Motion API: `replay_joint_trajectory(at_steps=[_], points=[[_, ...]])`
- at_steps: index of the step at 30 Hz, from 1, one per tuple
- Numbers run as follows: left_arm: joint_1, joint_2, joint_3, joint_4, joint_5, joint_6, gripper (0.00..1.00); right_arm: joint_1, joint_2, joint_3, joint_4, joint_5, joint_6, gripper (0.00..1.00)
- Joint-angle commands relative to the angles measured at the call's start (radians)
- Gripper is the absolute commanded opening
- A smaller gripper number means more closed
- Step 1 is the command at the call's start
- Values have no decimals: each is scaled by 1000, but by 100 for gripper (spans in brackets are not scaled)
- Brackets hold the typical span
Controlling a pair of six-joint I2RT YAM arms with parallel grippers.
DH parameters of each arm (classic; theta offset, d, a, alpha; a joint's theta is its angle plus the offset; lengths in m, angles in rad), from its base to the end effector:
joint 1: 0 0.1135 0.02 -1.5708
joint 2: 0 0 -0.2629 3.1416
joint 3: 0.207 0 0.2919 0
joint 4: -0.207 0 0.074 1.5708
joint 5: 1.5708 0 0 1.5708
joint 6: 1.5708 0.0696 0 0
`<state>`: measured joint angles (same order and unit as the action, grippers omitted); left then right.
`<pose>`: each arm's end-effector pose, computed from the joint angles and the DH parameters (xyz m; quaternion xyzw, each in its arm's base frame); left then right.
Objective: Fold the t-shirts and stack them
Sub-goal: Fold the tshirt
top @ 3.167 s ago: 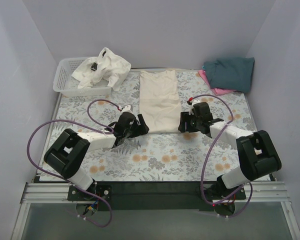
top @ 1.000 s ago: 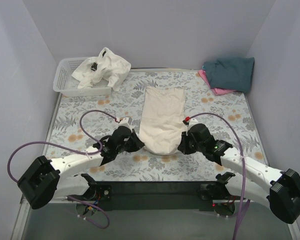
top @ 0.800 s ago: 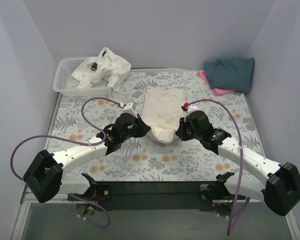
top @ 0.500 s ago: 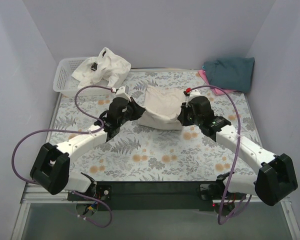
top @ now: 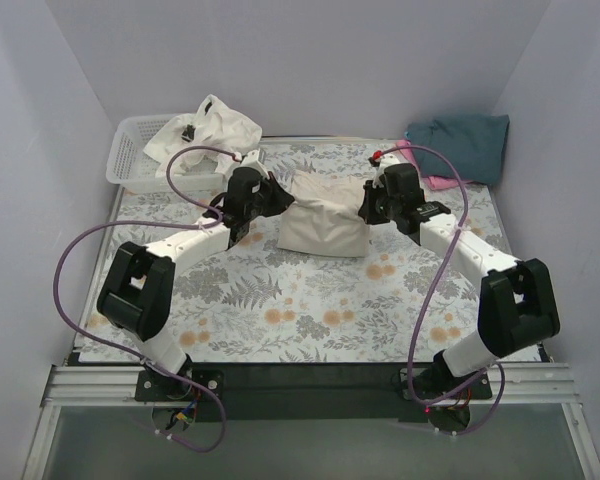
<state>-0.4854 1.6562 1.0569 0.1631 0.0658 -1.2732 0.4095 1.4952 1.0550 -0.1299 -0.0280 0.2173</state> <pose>0.3890 -0.2103 0.2032 -0.3072 0.7851 -0.4314 0.3211 0.3707 0.1630 0.2307 -0.0909 0.8726 0.1596 0.4525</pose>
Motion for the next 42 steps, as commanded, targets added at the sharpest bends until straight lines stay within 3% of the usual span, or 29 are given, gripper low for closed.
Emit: replay_joint_trajectory(at_steps=[1, 15, 26, 42], points=[[21, 31, 72, 15, 37, 35, 0, -28, 34, 74, 55, -44, -35, 1], [68, 151, 261, -17, 83, 66, 0, -98, 164, 240, 42, -121, -56, 1], [99, 359, 439, -43, 132, 95, 0, -136, 388, 390, 27, -154, -64, 1], [134, 605, 690, -54, 173, 106, 0, -195, 563, 552, 13, -173, -68, 1]])
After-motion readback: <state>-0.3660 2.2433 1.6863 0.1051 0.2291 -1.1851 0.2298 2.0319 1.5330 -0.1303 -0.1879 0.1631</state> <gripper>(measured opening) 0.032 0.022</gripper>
